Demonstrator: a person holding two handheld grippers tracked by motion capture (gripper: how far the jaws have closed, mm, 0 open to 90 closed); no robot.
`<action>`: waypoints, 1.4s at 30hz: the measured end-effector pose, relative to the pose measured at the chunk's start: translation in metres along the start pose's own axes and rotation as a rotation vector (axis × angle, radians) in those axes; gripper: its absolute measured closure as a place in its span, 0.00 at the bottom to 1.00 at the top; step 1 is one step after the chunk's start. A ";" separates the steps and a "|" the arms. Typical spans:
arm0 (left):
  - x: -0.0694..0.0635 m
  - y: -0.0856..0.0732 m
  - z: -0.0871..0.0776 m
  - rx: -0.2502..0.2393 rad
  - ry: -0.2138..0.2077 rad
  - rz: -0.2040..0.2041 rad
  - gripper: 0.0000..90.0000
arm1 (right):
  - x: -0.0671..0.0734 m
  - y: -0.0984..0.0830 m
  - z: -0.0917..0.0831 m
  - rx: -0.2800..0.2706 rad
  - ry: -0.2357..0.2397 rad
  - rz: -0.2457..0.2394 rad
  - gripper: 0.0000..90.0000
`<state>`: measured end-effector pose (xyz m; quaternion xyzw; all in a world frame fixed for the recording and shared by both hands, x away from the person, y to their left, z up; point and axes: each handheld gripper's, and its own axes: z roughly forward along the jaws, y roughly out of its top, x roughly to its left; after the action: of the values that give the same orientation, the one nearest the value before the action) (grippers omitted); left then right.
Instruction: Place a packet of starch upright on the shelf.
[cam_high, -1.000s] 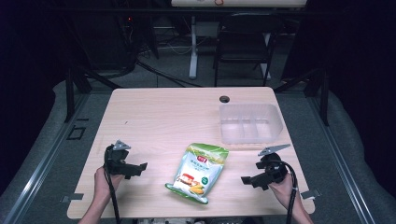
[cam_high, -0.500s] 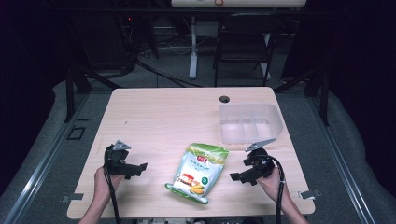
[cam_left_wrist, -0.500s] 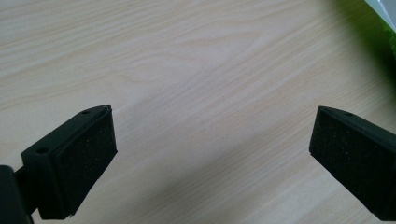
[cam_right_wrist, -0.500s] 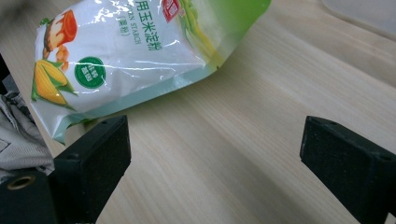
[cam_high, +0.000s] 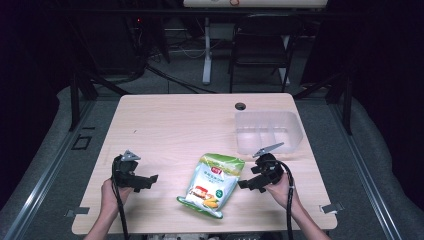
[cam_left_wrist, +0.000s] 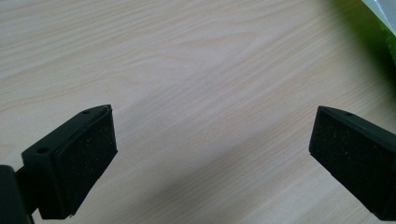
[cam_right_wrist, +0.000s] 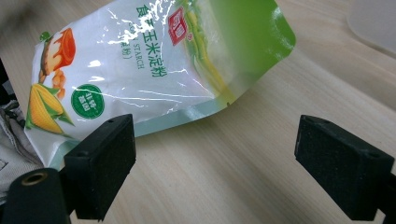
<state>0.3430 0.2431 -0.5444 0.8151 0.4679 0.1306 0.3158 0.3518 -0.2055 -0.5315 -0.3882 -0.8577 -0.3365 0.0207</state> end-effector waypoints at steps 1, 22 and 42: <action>0.000 0.000 0.000 0.001 -0.001 0.000 0.01 | -0.001 0.001 0.002 -0.007 0.010 0.007 0.13; -0.001 0.000 0.000 0.008 -0.002 0.008 0.01 | -0.012 0.036 0.024 0.018 0.017 -0.016 0.22; -0.003 0.000 0.001 0.004 -0.013 0.015 0.02 | -0.005 0.048 0.047 0.106 0.070 -0.026 0.87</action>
<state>0.3420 0.2401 -0.5448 0.8200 0.4599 0.1266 0.3164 0.3984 -0.1582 -0.5426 -0.3635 -0.8780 -0.3041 0.0669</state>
